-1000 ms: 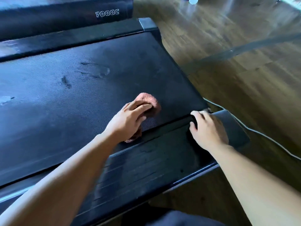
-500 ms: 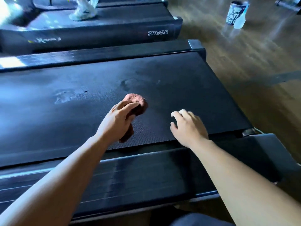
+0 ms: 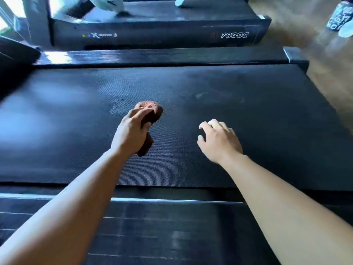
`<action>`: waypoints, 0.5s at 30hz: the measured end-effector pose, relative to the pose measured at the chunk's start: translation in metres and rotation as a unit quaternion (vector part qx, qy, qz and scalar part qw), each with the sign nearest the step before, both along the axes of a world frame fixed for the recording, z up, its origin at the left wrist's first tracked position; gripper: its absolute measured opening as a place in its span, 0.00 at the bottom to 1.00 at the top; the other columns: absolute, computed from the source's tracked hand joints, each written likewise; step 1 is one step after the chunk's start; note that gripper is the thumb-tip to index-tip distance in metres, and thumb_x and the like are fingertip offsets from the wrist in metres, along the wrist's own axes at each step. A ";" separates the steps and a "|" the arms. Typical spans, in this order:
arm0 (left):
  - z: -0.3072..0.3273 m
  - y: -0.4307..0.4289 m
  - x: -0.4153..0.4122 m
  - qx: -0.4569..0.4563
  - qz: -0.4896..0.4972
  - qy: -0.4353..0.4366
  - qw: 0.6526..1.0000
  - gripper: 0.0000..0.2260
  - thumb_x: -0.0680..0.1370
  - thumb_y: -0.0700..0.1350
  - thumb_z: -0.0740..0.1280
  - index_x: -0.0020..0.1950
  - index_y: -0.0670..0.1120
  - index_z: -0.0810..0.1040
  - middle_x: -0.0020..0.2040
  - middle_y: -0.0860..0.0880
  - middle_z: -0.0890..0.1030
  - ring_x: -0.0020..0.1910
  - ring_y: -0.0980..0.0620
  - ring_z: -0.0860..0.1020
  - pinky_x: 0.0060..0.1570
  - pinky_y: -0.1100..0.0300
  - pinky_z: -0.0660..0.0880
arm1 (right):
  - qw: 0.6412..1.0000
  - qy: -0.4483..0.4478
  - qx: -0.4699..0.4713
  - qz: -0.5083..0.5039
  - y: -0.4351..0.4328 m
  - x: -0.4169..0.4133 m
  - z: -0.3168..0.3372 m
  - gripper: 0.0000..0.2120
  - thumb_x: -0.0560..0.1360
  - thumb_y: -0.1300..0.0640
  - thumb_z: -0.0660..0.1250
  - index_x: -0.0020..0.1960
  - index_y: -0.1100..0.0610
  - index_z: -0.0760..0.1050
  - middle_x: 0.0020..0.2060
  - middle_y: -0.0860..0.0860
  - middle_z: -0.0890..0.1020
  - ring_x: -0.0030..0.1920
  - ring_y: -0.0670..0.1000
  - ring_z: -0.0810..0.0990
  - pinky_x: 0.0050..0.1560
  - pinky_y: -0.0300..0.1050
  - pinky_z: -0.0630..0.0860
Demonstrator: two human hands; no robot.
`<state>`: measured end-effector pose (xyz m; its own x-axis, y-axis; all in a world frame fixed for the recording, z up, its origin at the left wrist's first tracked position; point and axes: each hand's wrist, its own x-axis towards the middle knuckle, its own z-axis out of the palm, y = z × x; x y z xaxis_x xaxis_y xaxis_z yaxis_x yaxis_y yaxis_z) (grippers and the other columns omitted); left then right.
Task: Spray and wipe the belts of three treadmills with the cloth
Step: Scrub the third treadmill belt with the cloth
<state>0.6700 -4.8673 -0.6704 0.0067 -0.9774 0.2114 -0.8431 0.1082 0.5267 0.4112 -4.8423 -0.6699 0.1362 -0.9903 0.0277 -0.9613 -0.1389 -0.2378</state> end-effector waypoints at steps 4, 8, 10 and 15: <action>-0.017 -0.023 0.043 0.010 0.067 -0.007 0.998 0.20 0.79 0.44 0.68 0.71 0.54 0.74 0.71 0.48 0.72 0.69 0.43 0.71 0.68 0.51 0.66 | 1.000 0.004 -0.010 0.019 -0.033 0.032 -0.016 0.16 0.80 0.49 0.59 0.65 0.52 0.71 0.61 0.51 0.74 0.61 0.56 0.72 0.62 0.52 0.68; -0.036 -0.041 0.084 0.024 0.127 -0.015 0.991 0.21 0.79 0.44 0.67 0.72 0.55 0.73 0.73 0.49 0.70 0.72 0.44 0.68 0.71 0.49 0.64 | 1.000 -0.008 -0.020 0.021 -0.066 0.058 -0.035 0.18 0.79 0.48 0.61 0.66 0.53 0.71 0.62 0.53 0.74 0.64 0.58 0.71 0.63 0.54 0.67; -0.047 -0.050 0.104 0.024 0.142 -0.030 0.989 0.21 0.80 0.44 0.66 0.72 0.54 0.72 0.75 0.49 0.67 0.73 0.43 0.66 0.73 0.50 0.62 | 0.999 -0.014 -0.022 0.021 -0.083 0.067 -0.044 0.19 0.79 0.47 0.61 0.68 0.53 0.71 0.64 0.53 0.73 0.67 0.57 0.70 0.66 0.54 0.66; -0.076 -0.080 0.145 0.052 0.173 -0.048 0.982 0.22 0.80 0.45 0.64 0.75 0.51 0.68 0.79 0.46 0.60 0.75 0.41 0.61 0.76 0.50 0.58 | 0.999 0.009 -0.038 0.012 -0.127 0.069 -0.066 0.22 0.79 0.45 0.59 0.70 0.52 0.69 0.72 0.55 0.69 0.74 0.58 0.63 0.73 0.57 0.59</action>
<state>0.8155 -4.9474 -0.7469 0.3282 -0.9360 0.1271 -0.8660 -0.2443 0.4364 0.4802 -4.9693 -0.7361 0.1608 -0.9820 0.0993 -0.9617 -0.1785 -0.2078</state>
